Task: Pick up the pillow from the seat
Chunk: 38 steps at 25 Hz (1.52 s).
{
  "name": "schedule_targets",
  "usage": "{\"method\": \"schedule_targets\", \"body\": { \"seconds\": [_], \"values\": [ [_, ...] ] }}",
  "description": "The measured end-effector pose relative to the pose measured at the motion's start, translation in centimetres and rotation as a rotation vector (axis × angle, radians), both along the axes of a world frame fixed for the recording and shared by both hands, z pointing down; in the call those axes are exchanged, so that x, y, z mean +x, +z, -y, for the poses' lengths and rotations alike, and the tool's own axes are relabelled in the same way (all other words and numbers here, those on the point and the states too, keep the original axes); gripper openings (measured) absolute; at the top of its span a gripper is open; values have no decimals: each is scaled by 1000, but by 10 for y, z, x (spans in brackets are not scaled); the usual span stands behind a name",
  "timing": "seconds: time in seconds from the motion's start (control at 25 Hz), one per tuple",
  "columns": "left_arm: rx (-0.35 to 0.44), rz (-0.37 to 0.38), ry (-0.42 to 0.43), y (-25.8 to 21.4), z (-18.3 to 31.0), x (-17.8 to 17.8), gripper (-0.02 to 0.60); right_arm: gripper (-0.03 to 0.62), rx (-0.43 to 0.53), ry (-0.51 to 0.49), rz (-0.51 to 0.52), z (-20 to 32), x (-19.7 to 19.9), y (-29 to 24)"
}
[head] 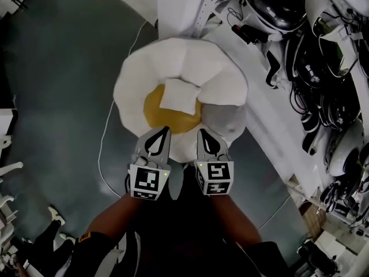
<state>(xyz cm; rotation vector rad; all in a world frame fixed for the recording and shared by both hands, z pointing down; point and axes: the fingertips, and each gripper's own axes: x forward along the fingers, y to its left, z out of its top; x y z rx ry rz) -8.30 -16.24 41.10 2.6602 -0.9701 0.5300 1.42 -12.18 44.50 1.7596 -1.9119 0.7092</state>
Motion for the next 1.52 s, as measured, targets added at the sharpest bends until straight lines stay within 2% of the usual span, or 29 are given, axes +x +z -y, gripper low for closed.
{"method": "schedule_targets", "body": {
  "seconds": [0.44, 0.52, 0.92, 1.2, 1.52],
  "values": [
    [-83, 43, -83, 115, 25, 37, 2, 3, -93, -33, 30, 33, 44, 117],
    [-91, 49, -86, 140, 29, 41, 2, 41, -99, -43, 36, 40, 48, 141],
    [-175, 79, -116, 258, 32, 43, 2, 74, -166, -20, 53, 48, 57, 251],
    [-202, 121, -100, 334, 21, 99, 2, 97, -222, 8, 64, 25, 116, 332],
    [-221, 164, -115, 403, 50, 82, 2, 106, -263, 12, 64, 47, 104, 404]
  ]
}}
